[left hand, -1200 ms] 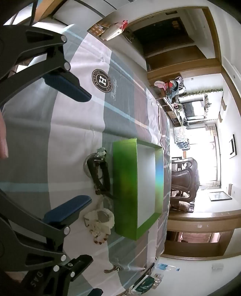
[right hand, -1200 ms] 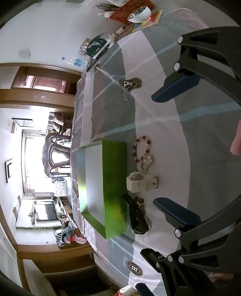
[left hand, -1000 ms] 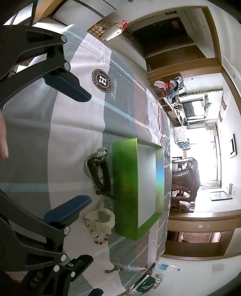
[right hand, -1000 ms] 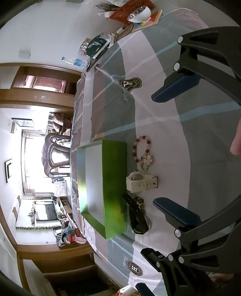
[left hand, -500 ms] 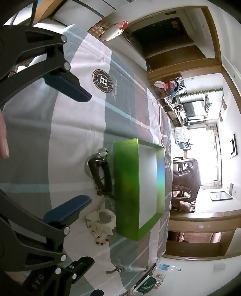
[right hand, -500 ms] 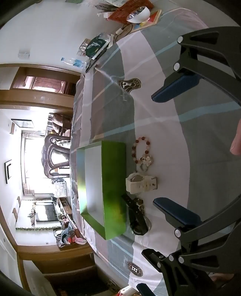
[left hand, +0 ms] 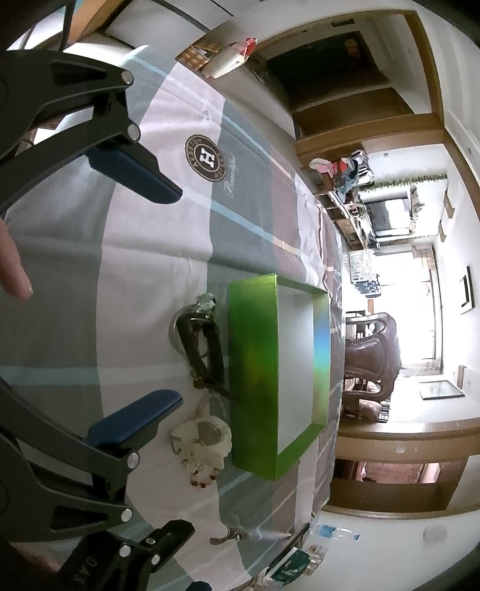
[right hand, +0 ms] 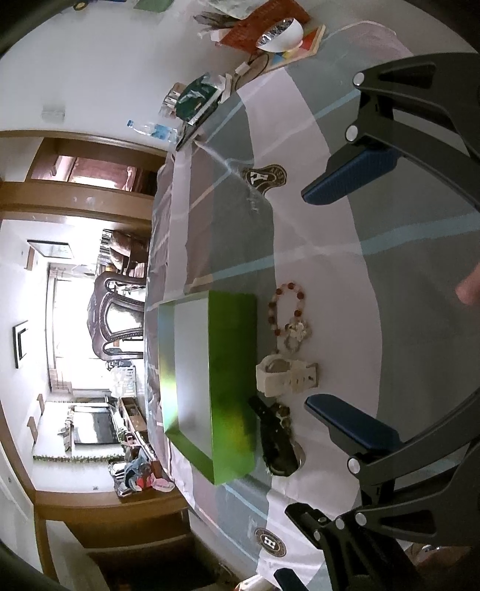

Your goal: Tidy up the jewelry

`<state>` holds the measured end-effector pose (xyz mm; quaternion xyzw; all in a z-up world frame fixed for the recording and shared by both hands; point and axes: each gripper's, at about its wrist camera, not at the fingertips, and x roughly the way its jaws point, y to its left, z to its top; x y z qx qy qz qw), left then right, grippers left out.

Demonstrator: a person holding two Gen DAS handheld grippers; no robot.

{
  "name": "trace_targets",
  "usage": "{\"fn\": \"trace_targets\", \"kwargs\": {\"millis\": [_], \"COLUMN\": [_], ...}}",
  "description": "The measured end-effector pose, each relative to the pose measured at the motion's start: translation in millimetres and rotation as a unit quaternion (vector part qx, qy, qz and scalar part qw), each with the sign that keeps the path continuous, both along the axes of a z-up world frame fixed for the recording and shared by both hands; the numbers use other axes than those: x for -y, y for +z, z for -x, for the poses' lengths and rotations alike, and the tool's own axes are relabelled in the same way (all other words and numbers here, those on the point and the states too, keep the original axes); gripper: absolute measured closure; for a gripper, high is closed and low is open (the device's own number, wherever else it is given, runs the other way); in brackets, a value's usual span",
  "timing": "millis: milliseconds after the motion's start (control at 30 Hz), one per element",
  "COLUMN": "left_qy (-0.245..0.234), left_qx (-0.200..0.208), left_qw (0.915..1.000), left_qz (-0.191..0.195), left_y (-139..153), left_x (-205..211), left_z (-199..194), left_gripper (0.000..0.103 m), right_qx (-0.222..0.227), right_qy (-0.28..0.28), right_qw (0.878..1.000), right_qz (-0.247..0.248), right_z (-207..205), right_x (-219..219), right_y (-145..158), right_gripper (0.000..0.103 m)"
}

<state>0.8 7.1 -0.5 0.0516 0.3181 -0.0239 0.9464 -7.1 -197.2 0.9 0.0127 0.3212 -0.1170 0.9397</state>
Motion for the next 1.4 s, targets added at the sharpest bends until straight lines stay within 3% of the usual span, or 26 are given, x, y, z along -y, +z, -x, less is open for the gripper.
{"fn": "trace_targets", "kwargs": {"millis": [267, 567, 800, 1000, 1400], "left_qy": [0.019, 0.01, 0.015, 0.009, 0.004], "left_qx": [0.009, 0.001, 0.006, 0.004, 0.001], "left_qw": [0.9996, 0.9999, 0.9999, 0.9999, 1.0], "left_qz": [0.017, 0.011, 0.006, 0.006, 0.004], "left_y": [3, -1, -4, -2, -2], "left_x": [-7, -2, 0, 1, 3], "left_z": [-2, -3, 1, 4, 4], "left_gripper": [0.006, 0.014, 0.024, 0.024, 0.021], "right_qx": [0.001, -0.004, 0.001, -0.005, -0.01], "right_qy": [0.001, 0.013, 0.012, 0.009, 0.008], "right_qw": [1.0, 1.0, 1.0, 1.0, 1.0], "right_qz": [-0.006, -0.008, -0.006, -0.011, -0.015], "right_z": [0, 1, 4, 4, 4], "right_x": [1, -4, -3, -2, -2], "right_y": [0, -3, -3, -4, -6], "right_gripper": [0.004, 0.021, 0.024, 0.033, 0.033]}}
